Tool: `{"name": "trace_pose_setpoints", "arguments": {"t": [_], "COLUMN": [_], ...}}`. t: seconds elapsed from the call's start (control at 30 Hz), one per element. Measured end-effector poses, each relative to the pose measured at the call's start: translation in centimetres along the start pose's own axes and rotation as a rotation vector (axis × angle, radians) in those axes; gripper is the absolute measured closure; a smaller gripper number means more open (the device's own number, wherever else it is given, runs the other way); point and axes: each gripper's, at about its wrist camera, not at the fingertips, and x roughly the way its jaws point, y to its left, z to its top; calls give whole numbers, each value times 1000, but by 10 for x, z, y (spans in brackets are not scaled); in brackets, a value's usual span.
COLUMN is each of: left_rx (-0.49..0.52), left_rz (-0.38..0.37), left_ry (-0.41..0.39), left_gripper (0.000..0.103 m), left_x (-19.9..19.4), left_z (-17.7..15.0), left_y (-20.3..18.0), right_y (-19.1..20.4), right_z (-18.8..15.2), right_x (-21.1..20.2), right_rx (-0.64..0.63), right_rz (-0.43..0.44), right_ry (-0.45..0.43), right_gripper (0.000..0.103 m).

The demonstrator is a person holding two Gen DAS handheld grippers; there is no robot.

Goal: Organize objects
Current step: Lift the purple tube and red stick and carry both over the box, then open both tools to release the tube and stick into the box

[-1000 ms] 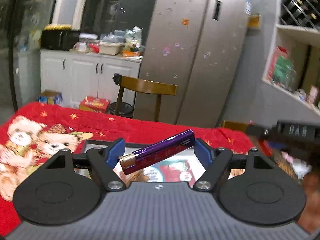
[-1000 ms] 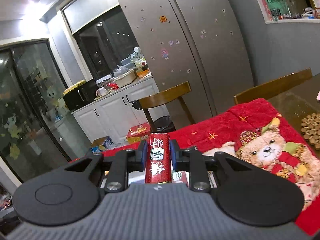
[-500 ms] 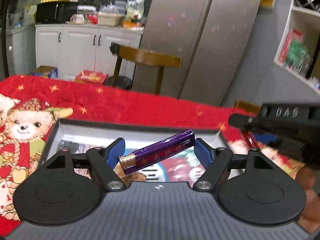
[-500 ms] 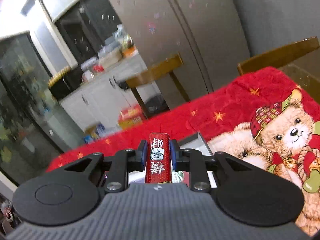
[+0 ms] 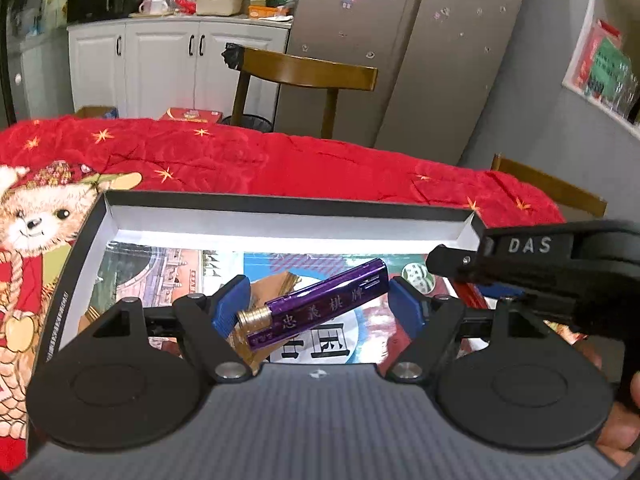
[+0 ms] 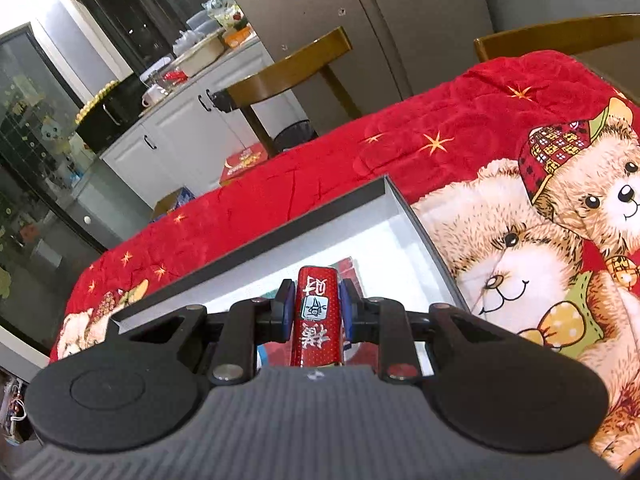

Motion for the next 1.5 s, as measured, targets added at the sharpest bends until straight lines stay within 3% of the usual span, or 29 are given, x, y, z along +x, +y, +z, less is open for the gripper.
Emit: {"name": "trace_pose_setpoints", "arguments": {"t": [0.13,0.8,0.9,1.0,1.07,1.13,1.27,1.5], "left_rx": [-9,-37,-48,-65,-68,-69,-116,-121], "left_rz": [30,30,24,23,22,23,30,-49], "left_ry": [6,57,57,61,56,19,-101,-300], "left_gripper": [25,24,24,24,24,24,23,23], "left_x": [4,15,15,12,4,-11,-58,-160], "left_z": [1,0,1,4,10,20,39,53], "left_y": [0,8,10,13,16,22,41,54], "right_y": [-3,-3,-3,-4,-1,2,16,56], "right_z": [1,-2,-1,1,2,5,9,1], "right_x": [3,11,10,4,-3,-13,-46,-138], "right_rx": [12,24,37,65,71,64,33,-118], "right_rz": [10,5,28,75,105,136,223,300], "right_ry": [14,41,45,40,32,13,-58,-228], "right_gripper": [76,76,72,45,37,35,21,15]}}
